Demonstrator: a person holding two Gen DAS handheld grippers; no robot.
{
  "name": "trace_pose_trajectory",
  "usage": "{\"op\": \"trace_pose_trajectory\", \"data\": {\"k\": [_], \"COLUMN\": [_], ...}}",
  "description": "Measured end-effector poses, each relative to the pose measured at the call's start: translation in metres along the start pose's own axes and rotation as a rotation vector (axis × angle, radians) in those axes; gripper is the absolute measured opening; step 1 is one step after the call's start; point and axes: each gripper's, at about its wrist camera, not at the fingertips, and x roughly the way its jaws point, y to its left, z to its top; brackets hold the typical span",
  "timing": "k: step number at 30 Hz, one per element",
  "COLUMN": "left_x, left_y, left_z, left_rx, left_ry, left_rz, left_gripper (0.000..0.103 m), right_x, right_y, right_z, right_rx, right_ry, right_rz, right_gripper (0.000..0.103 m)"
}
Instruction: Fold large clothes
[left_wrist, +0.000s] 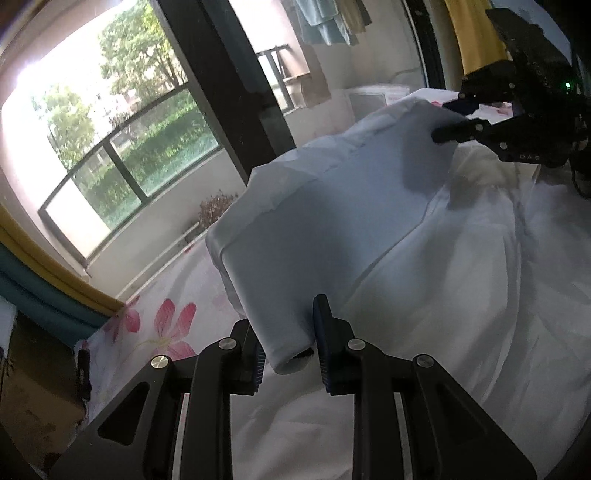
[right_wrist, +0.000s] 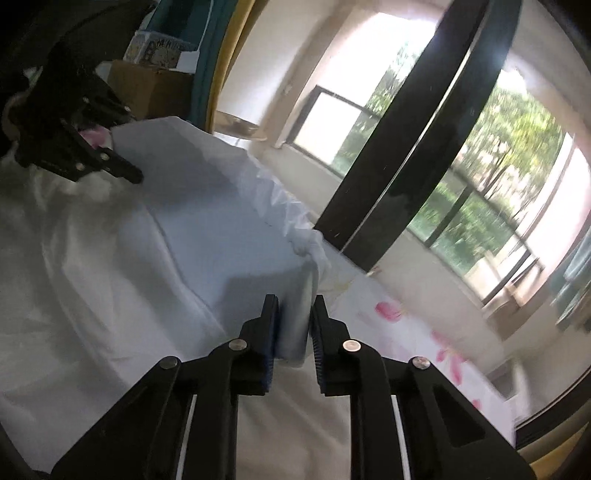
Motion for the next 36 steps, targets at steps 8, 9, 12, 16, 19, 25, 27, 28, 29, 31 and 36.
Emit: {"op": "trace_pose_trajectory", "data": {"k": [8, 9, 12, 16, 19, 25, 27, 28, 29, 31, 36], "left_x": [-0.011, -0.010, -0.008, 0.009, 0.030, 0.077, 0.075, 0.074, 0.069, 0.057, 0.035], "left_y": [0.034, 0.038, 0.056, 0.077, 0.084, 0.084, 0.071, 0.067, 0.062, 0.056, 0.038], "left_z": [-0.013, -0.015, -0.011, 0.005, 0.011, 0.012, 0.012, 0.012, 0.013, 0.017, 0.024], "left_rx": [-0.210, -0.226, -0.268, -0.329, -0.339, -0.351, -0.285, -0.265, -0.240, -0.200, -0.058], "left_ry": [0.065, 0.067, 0.052, 0.040, 0.071, 0.179, 0.167, 0.157, 0.132, 0.072, -0.012], "left_rz": [-0.217, -0.224, -0.212, -0.249, -0.267, -0.482, -0.478, -0.476, -0.474, -0.453, -0.358], "left_gripper": [0.055, 0.055, 0.058, 0.062, 0.062, 0.062, 0.048, 0.034, 0.026, 0.017, 0.013], "right_x": [0.005, 0.002, 0.001, -0.001, -0.002, 0.000, 0.000, 0.001, 0.002, 0.007, 0.023], "right_y": [0.002, 0.002, -0.005, -0.012, -0.017, -0.028, -0.029, -0.031, -0.033, -0.039, -0.066], "right_z": [0.003, 0.000, -0.004, -0.004, -0.004, -0.007, -0.008, -0.008, -0.008, -0.005, -0.001], "right_rx": [-0.079, -0.081, -0.050, 0.005, 0.026, 0.078, 0.080, 0.094, 0.109, 0.155, 0.314], "right_ry": [-0.025, -0.028, -0.034, -0.038, -0.037, -0.031, -0.019, -0.006, 0.005, 0.035, 0.098], "right_rz": [0.003, 0.008, 0.064, 0.123, 0.147, 0.209, 0.218, 0.237, 0.250, 0.293, 0.410], "right_gripper": [0.016, 0.016, 0.016, 0.016, 0.016, 0.016, 0.016, 0.017, 0.018, 0.021, 0.057]}}
